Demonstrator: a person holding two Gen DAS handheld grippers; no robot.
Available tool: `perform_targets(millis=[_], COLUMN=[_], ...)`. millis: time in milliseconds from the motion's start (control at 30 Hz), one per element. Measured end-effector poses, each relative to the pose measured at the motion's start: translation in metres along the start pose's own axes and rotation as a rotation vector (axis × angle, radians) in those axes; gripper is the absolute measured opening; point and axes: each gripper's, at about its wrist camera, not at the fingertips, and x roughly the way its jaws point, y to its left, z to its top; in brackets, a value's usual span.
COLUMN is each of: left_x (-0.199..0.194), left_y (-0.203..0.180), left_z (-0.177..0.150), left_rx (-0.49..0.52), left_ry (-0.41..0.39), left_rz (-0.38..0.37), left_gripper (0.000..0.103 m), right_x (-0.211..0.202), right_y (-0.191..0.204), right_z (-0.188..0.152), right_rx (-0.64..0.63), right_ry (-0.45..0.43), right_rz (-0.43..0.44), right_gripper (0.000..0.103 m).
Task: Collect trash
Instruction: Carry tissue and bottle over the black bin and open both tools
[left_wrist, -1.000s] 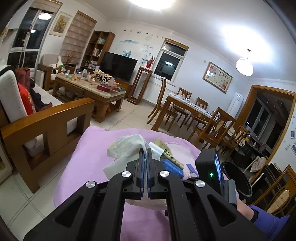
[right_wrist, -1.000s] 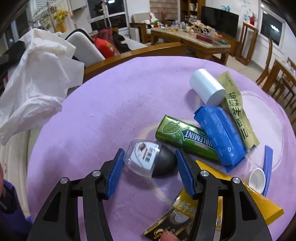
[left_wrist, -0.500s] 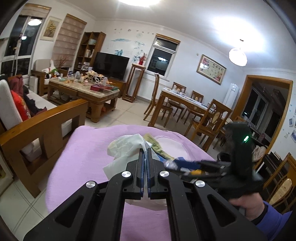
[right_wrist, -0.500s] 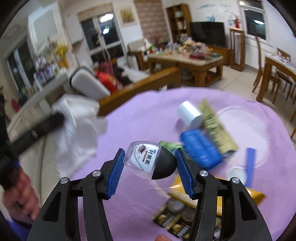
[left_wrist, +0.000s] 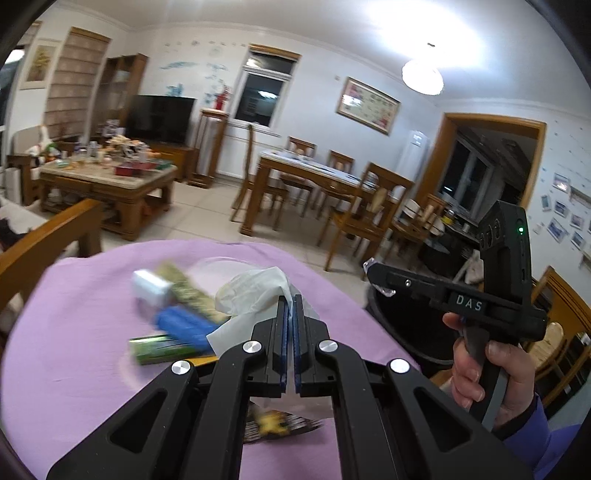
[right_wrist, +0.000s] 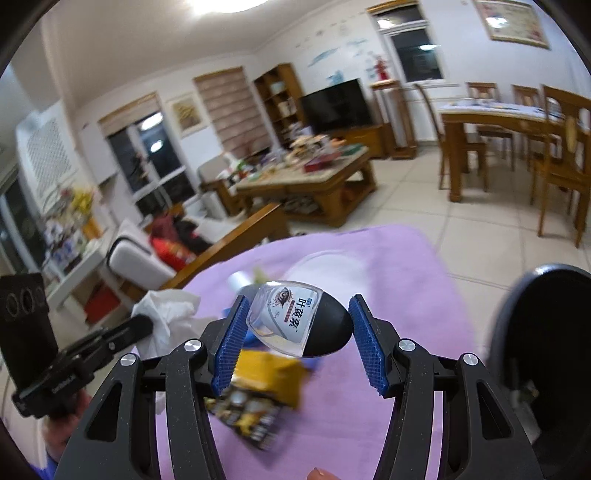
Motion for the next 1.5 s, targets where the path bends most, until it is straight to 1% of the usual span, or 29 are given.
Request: perform_targets(millis=[167, 333, 467, 567, 633, 767, 1000, 1167, 1200, 1233, 1267, 1333, 1367, 1400, 1433, 1500], left_x=[0.038, 0.078, 0.108, 0.137, 0.152, 0.179, 0.211, 0.218, 0.218, 0.217, 0.218, 0.218, 0.218, 0.217, 0.215, 0.211], left_y=[-0.044, -0.097, -0.129, -0.156, -0.169, -0.188, -0.202, -0.202, -0.205, -0.205, -0.206, -0.208, -0.207, -0.207, -0.206, -0.205], left_z=[0.004, 0.003, 0.000, -0.006, -0.011, -0.020, -0.039, -0.044, -0.044, -0.045, -0.045, -0.046, -0.045, -0.044, -0.044, -0.042], left_rx=[0.035, 0.069, 0.081, 0.081, 0.083, 0.102, 0.124, 0.136, 0.142, 0.148, 0.149, 0.151, 0.150, 0.150, 0.150, 0.150], left_ry=[0.043, 0.091, 0.129, 0.176, 0.203, 0.249, 0.314, 0.334, 0.335, 0.333, 0.329, 0.332, 0.333, 0.334, 0.335, 0.333], left_rz=[-0.085, -0.181, -0.251, -0.302, -0.322, -0.333, -0.315, -0.296, -0.292, -0.285, -0.278, -0.272, -0.271, -0.268, -0.266, -0.264], left_gripper=[0.003, 0.003, 0.003, 0.003, 0.003, 0.003, 0.003, 0.003, 0.003, 0.004, 0.007, 0.007, 0.007, 0.007, 0.008, 0.009], right_x=[-0.041, -0.089, -0.120, -0.137, -0.148, -0.158, -0.152, -0.139, -0.135, -0.133, -0.131, -0.128, -0.128, -0.129, -0.130, -0.131], right_y=[-0.063, -0.134, -0.184, -0.216, -0.240, -0.279, -0.311, -0.316, -0.312, -0.309, -0.310, -0.314, -0.315, -0.307, -0.302, -0.301], right_z=[-0.005, -0.016, -0.031, -0.045, -0.054, -0.073, -0.093, -0.096, -0.094, -0.093, -0.093, -0.091, -0.090, -0.091, -0.092, -0.090], right_rx=[0.086, 0.182, 0.251, 0.301, 0.336, 0.392, 0.434, 0.447, 0.448, 0.449, 0.450, 0.452, 0.452, 0.452, 0.452, 0.450], right_ry=[-0.060, -0.124, -0.152, -0.162, -0.165, -0.155, -0.132, -0.118, -0.116, -0.114, -0.111, -0.103, -0.102, -0.103, -0.105, -0.111], right_rz=[-0.056, -0.121, -0.173, -0.217, -0.241, -0.260, -0.256, -0.245, -0.245, -0.244, -0.240, -0.236, -0.235, -0.235, -0.236, -0.234], right_gripper=[0.056, 0.056, 0.056, 0.056, 0.056, 0.056, 0.056, 0.056, 0.056, 0.056, 0.056, 0.057, 0.063, 0.072, 0.075, 0.076])
